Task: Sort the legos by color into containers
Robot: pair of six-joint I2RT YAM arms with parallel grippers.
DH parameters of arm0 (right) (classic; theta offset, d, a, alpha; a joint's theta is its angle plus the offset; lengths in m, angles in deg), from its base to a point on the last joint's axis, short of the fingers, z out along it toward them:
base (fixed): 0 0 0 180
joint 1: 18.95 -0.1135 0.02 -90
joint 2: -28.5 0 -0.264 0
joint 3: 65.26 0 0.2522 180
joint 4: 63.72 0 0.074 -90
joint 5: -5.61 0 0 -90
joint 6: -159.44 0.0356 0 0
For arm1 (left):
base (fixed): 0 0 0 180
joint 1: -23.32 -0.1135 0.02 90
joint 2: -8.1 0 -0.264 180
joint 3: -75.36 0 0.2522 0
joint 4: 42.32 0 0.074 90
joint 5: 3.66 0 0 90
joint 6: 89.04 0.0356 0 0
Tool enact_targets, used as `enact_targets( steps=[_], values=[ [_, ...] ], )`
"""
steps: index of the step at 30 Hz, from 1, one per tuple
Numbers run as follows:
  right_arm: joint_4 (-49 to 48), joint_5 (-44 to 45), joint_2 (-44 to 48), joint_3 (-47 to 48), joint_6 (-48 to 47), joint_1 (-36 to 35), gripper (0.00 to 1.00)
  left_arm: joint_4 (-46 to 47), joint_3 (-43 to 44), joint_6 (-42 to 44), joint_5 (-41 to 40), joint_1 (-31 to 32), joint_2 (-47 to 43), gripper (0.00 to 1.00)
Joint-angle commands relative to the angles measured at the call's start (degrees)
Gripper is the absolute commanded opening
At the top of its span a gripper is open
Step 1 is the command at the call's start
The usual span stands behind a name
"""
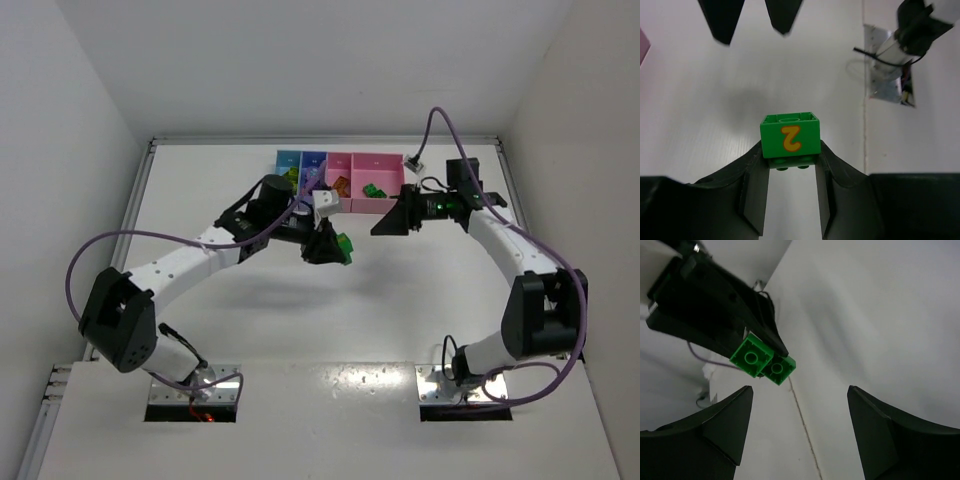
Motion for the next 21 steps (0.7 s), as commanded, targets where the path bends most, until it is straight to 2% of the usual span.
enact_targets(
  steps=[1,12,21],
  values=[
    [-1.38,-8.52,0.17,4.23,-3.91,-3.23,0.76,3.02,3.59,-6.90,10.70,-1.40,0.33,0.15],
    [10.49,-7.03,0.17,11.18,-19.12,-8.94,0.76,3.64,11.24,-13.58,20.11,-2.55,6.75,0.15],
    [14.28,-5.18,0.17,11.71,-24.14,-11.76,0.76,3.64,13.54,-13.59,20.65,-3.07,9.04,0.15]
  ],
)
